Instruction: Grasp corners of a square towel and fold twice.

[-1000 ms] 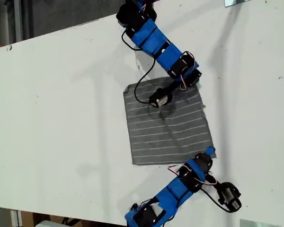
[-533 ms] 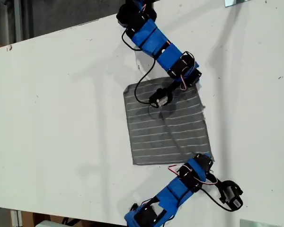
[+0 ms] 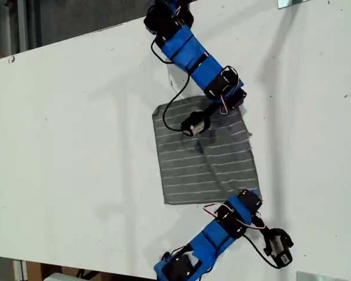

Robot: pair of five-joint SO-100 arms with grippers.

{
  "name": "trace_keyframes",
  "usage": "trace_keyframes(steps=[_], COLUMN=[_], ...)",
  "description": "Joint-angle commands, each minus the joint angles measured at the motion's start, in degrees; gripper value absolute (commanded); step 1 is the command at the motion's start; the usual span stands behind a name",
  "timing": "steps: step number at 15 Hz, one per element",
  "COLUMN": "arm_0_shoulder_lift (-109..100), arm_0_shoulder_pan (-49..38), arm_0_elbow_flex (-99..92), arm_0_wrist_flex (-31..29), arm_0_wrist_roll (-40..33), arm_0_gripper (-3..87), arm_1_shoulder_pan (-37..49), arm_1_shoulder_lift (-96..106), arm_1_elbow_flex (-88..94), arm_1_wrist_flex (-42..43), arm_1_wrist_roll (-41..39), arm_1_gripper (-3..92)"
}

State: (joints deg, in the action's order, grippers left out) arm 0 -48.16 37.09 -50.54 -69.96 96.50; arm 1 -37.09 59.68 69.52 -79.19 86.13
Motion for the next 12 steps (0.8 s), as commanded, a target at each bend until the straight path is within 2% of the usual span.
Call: trace_keyframes(steps=[1,3,5,6,8,12], arm_0_shoulder_lift=[-9.32,-13.71,-19.25,-21.80,-25.93,-35.86], arm_0_shoulder_pan=[-2.46,-2.99,-2.99,-3.16,-4.13,-11.16], arm_0_elbow_flex=[2.02,2.11,1.23,0.44,-1.05,-15.64], arm_0_wrist_flex=[1.67,3.96,4.22,3.43,0.26,-1.32], arm_0_wrist_roll=[-7.21,-13.89,-18.54,-19.25,-18.46,-14.94], arm_0_gripper=[-0.4,-0.4,-0.4,-0.4,-0.4,-0.4], arm_1_shoulder_pan=[-0.09,0.44,1.14,1.93,5.45,17.31], arm_1_shoulder_lift=[8.53,12.74,17.05,19.16,23.20,34.63], arm_1_elbow_flex=[-6.33,-6.42,-6.33,-6.33,-3.69,13.71], arm_1_wrist_flex=[-3.60,-3.25,1.58,3.69,1.93,0.97], arm_1_wrist_roll=[-1.14,-3.52,-9.58,-12.13,-12.48,-12.92], arm_1_gripper=[-0.2,-0.2,-0.2,-0.2,-0.2,-0.2])
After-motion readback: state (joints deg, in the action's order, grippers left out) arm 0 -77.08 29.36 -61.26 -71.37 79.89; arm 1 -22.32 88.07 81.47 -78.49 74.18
